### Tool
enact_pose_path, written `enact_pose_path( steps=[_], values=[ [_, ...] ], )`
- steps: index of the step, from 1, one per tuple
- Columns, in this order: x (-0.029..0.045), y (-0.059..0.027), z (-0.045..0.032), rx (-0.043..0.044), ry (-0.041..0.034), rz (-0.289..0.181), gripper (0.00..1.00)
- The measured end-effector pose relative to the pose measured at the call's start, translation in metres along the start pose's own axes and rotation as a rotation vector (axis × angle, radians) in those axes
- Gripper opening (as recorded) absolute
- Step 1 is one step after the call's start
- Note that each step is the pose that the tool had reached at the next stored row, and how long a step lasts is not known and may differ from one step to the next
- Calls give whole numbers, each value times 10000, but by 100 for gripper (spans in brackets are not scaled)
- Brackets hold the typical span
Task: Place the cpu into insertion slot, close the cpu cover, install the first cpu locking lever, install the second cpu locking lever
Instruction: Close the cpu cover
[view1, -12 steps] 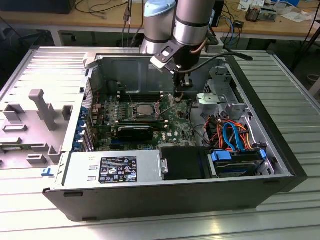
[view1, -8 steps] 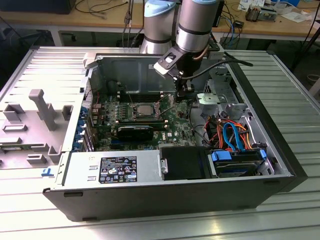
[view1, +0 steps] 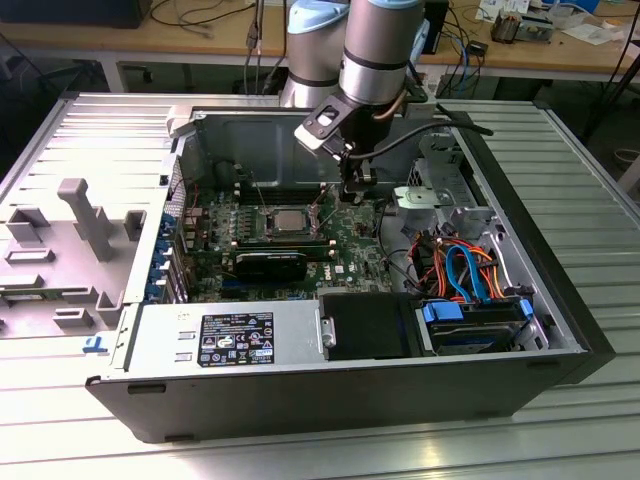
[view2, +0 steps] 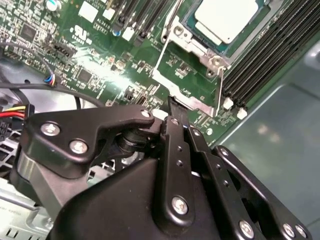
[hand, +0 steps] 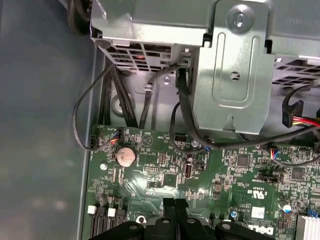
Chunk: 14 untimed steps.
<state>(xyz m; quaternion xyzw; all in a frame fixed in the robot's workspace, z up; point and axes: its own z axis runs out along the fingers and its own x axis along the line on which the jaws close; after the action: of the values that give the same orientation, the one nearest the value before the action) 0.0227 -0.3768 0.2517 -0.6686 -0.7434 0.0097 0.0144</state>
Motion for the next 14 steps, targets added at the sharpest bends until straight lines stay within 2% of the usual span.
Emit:
enact_pose_path(
  steps=[11, 14],
  values=[
    [24, -216, 14, -7, 11, -1, 11],
    [33, -302, 32, -7, 11, -1, 11]
  ],
)
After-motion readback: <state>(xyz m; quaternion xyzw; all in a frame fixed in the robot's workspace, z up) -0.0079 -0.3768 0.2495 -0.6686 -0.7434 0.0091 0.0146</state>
